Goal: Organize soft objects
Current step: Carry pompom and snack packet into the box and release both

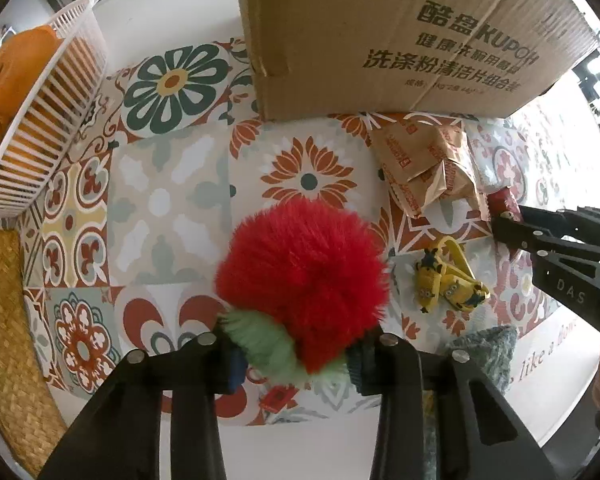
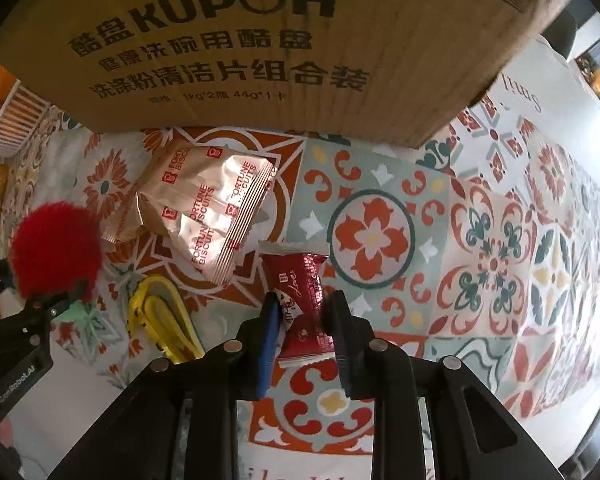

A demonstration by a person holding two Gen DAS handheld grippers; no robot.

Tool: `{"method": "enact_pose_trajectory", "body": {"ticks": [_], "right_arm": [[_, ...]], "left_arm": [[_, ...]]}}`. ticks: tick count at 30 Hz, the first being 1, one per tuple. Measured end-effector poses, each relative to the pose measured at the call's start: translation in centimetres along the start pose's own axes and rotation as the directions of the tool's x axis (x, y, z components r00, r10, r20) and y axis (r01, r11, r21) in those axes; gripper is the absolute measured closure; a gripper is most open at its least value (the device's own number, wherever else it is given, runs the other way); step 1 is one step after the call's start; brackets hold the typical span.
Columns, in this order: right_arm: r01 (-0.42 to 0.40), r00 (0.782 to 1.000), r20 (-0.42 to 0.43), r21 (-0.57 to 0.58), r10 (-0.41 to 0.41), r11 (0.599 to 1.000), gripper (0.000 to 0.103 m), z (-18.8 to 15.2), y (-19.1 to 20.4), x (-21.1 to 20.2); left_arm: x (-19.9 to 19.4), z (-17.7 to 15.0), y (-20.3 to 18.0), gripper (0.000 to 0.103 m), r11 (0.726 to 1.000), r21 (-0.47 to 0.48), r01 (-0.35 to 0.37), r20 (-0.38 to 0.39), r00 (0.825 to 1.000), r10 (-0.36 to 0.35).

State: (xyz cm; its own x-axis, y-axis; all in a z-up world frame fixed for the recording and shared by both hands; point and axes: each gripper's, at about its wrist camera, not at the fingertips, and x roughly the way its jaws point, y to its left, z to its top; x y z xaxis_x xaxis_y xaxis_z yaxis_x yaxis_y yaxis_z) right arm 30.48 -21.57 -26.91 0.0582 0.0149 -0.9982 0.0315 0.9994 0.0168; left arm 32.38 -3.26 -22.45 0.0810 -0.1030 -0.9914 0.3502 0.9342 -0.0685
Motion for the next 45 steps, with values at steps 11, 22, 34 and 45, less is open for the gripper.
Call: {"method": "enact_pose_trajectory", "body": {"ticks": [11, 22, 34, 45], "right_arm": [[-0.011, 0.996, 0.089, 0.058, 0.005, 0.998, 0.078, -3.7, 0.0, -0.5], [-0.055, 0.975, 0.218, 0.096, 0.033, 0.994, 0.078, -7.2, -0.3, -4.4], [-0.156, 0.93, 0.351, 0.107, 0.11, 0.982, 0.078, -6.5, -1.1, -14.3], [-0.201, 0.876, 0.464, 0.099, 0.134, 0.975, 0.078, -6.1, -1.5, -18.8]], "left_arm": [[-2.3, -2.4, 0.4, 0.071, 0.999, -0.003, 0.044, 0.087, 0.995, -0.044], [-7.8, -5.3, -0.6, 0.071, 1.0, -0.001, 0.02, 0.246, 0.969, -0.019], [-12.2, -4.6, -2.0, 0.071, 0.999, 0.011, 0.051, 0.353, 0.934, -0.052], [-16.7, -3.5, -3.0, 0.071, 0.998, 0.045, 0.044, 0.466, 0.883, -0.06]]}}
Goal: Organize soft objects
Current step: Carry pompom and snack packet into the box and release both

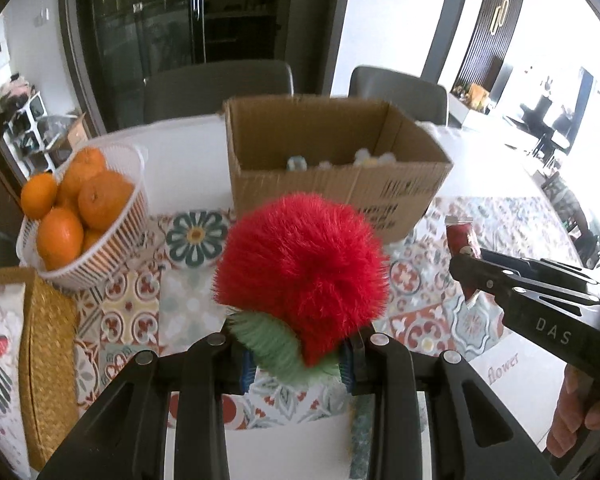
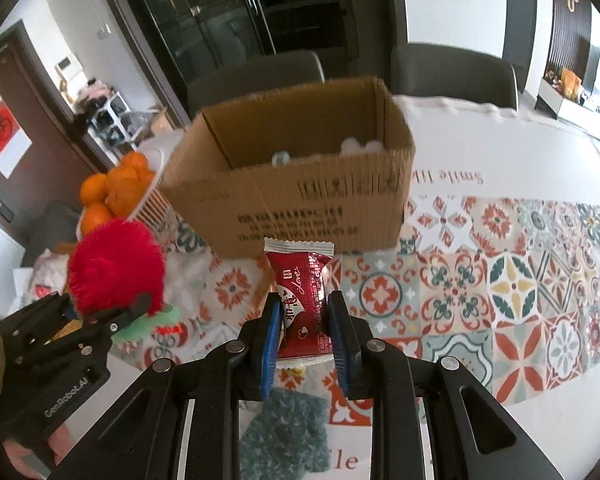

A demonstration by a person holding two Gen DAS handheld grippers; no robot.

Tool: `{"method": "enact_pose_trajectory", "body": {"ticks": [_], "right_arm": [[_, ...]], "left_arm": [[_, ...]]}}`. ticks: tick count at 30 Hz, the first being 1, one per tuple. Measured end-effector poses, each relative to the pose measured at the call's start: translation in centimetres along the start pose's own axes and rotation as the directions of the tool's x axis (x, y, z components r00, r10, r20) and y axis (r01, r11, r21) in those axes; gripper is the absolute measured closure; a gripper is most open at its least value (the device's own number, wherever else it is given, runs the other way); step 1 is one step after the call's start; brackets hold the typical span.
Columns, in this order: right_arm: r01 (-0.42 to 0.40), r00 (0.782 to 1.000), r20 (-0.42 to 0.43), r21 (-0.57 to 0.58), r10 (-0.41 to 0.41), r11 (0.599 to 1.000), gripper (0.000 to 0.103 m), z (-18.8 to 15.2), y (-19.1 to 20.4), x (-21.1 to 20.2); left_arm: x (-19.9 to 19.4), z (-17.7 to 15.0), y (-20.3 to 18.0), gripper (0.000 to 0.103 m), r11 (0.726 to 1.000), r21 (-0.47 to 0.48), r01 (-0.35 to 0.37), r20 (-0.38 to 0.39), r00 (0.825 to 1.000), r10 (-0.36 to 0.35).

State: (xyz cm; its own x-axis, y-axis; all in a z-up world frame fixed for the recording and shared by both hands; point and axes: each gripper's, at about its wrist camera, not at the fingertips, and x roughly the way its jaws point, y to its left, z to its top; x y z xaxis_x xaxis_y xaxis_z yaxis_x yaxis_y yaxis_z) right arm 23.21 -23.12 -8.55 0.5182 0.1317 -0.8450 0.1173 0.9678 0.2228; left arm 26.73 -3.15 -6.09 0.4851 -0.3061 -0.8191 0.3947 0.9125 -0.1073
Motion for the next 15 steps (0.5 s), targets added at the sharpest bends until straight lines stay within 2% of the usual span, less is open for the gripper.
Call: {"method": "enact_pose_trajectory", "body": {"ticks": [5, 15], "right_arm": [[-0.018, 0.998, 0.061, 0.001, 0.017, 1.0, 0.078, 1.5, 0.2, -1.7], [-0.048, 0.99, 0.131, 0.011, 0.046, 0.999, 0.078, 3.9, 0.2, -3.3]], "left_arm": [[-1.3, 1.7, -0.2, 0.071, 1.0, 0.001, 0.017, 0.046, 0.999, -0.017], [-2.8, 4.8, -0.6, 0.071, 0.999, 0.004, 0.032, 0.118, 0.993, -0.032]]}}
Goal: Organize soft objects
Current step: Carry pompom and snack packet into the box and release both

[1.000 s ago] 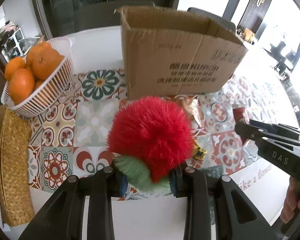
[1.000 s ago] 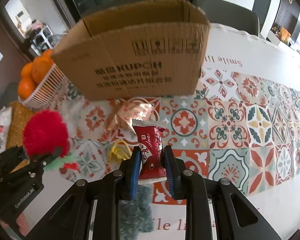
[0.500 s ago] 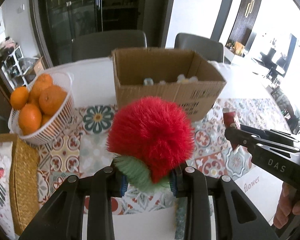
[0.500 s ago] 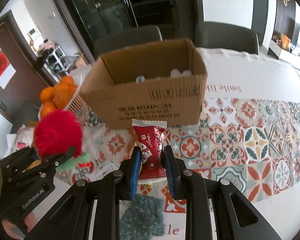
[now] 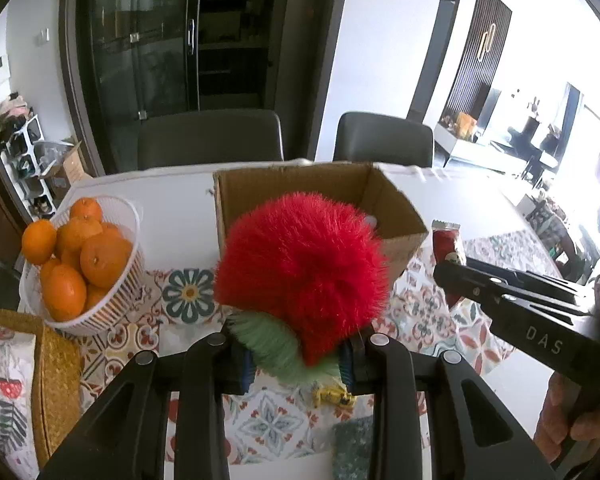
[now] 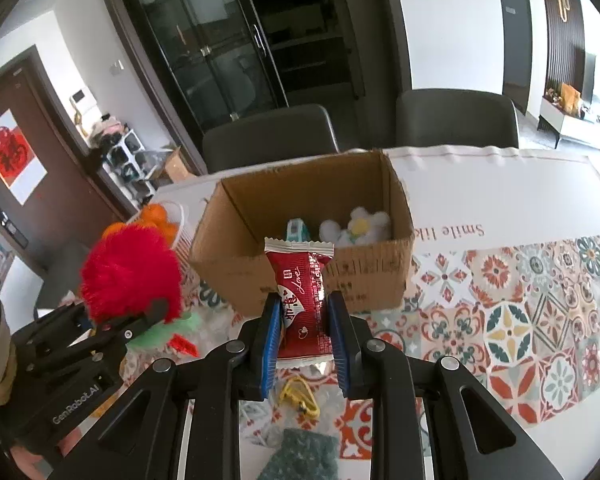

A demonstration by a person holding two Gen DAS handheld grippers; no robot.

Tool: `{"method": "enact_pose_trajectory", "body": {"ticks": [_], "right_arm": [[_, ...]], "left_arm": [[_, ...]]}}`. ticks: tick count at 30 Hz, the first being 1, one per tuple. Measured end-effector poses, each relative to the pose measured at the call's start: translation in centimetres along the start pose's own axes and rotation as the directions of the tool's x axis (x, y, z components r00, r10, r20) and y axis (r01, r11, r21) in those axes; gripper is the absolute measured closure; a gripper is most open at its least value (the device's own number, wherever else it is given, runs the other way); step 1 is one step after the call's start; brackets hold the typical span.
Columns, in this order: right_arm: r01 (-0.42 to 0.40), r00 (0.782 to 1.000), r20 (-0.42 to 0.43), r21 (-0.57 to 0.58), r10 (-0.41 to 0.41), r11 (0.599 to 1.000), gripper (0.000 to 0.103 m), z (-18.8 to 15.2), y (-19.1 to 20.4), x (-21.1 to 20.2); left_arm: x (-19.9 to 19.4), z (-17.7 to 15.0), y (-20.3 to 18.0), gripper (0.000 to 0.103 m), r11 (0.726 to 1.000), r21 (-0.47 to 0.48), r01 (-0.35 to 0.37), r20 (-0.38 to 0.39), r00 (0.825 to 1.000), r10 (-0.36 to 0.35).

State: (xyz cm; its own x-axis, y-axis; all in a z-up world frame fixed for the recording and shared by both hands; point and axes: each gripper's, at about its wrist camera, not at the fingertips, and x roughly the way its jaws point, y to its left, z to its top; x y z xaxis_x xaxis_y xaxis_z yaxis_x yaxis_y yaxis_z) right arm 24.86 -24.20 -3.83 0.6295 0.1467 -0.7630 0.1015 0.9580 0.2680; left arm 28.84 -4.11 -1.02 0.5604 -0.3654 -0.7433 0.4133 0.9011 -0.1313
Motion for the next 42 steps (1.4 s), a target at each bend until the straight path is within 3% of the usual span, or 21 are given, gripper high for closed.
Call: {"method": "enact_pose_trajectory", "body": {"ticks": [10, 21, 38, 42], "right_arm": [[-0.02, 0.999, 0.045, -0.002, 0.02, 1.0, 0.078, 3.0, 0.0, -0.5], [-0.01, 0.999, 0.053, -0.018, 0.011, 1.0, 0.078, 6.5, -0.4, 1.0], [0.013, 0.997, -0.072, -0.016, -0.015, 1.0, 0.078, 9.4, -1.9, 8.3], [0.021, 0.996, -0.09, -0.015, -0.022, 1.0, 0.078, 9.4, -2.3, 9.5]], "left_arm": [[-0.4, 3.4, -0.4, 0.071, 1.0, 0.017, 0.014, 0.044, 0.999, -0.014], [1.9, 6.6, -0.1, 0.071, 0.999, 0.011, 0.042, 0.023, 0.999, -0.043], [9.2, 9.1, 1.2, 0.07, 1.0, -0.012, 0.024, -0.11, 0.994, -0.025], [10.9, 9.0, 1.5, 0.065, 0.999, -0.022, 0.024, -0.153, 0.988, -0.027]]}}
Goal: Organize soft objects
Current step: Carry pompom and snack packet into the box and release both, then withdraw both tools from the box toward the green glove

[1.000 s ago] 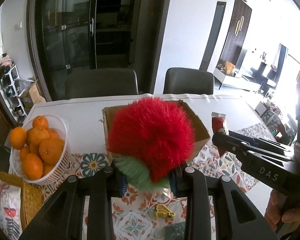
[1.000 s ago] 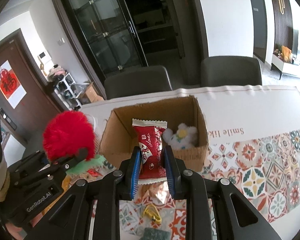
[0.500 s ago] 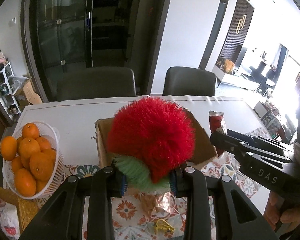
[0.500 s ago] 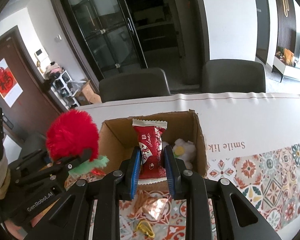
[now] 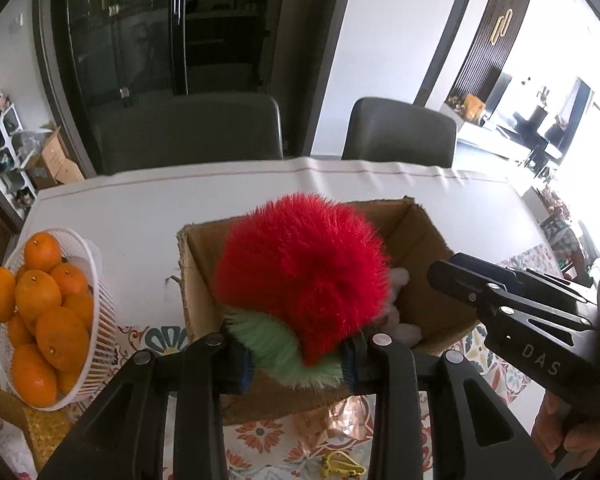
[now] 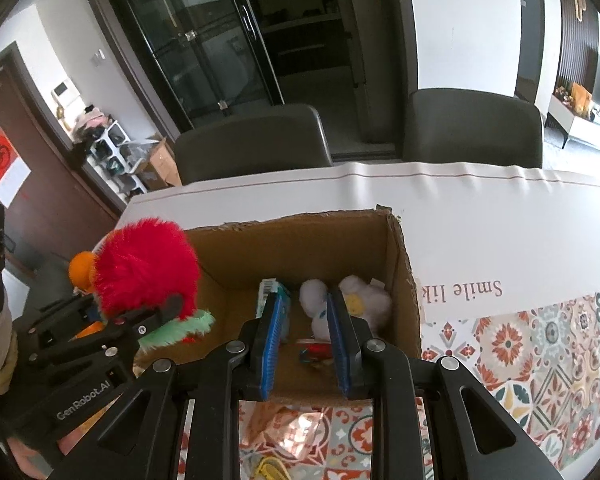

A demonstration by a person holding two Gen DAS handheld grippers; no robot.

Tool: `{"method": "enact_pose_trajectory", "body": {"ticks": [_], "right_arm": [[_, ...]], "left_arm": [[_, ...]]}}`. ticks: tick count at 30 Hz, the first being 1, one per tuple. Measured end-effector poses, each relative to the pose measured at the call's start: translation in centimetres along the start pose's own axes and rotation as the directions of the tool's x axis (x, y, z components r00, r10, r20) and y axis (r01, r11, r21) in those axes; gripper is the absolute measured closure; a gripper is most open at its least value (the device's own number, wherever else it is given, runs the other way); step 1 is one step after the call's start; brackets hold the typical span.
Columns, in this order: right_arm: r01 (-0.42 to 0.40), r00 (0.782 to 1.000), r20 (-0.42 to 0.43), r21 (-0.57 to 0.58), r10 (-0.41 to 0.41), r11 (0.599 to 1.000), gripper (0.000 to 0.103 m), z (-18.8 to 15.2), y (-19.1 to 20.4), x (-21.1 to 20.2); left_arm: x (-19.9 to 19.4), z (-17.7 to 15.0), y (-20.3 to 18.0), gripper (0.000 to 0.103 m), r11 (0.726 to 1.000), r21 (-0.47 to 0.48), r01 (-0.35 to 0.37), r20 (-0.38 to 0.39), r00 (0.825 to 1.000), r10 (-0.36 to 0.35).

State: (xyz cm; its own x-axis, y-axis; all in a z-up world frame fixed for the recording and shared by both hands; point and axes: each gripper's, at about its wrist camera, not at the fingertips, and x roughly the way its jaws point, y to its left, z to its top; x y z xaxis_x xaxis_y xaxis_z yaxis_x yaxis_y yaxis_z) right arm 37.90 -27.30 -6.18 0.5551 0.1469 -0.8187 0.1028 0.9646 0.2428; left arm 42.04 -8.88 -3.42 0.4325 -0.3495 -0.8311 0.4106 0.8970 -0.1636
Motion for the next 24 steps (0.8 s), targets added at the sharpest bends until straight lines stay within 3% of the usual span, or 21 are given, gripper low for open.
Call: {"method": "enact_pose_trajectory", "body": {"ticks": [4, 12, 24], "right_arm": [[0.011, 1.0, -0.009, 0.033, -0.011, 0.999, 0.075, 0.1, -0.6, 0.7], [0.066, 0.998, -0.014, 0.037, -0.066, 0.997, 0.065, -0.6, -0.8, 0.1], [0.11, 0.992, 0.053, 0.022, -0.111, 0.994, 0.052, -3.0, 0.3, -4.2]], "left_arm": [[1.1, -0.2, 0.1, 0.045, 1.0, -0.002, -0.03, -0.022, 0.999, 0.03], [0.4, -0.9, 0.0, 0.038, 0.998, 0.001, -0.064, 0.002, 0.998, 0.064], [-4.5, -4.0, -0.1, 0.03, 0.996, -0.001, -0.09, 0.074, 0.993, 0.09]]}}
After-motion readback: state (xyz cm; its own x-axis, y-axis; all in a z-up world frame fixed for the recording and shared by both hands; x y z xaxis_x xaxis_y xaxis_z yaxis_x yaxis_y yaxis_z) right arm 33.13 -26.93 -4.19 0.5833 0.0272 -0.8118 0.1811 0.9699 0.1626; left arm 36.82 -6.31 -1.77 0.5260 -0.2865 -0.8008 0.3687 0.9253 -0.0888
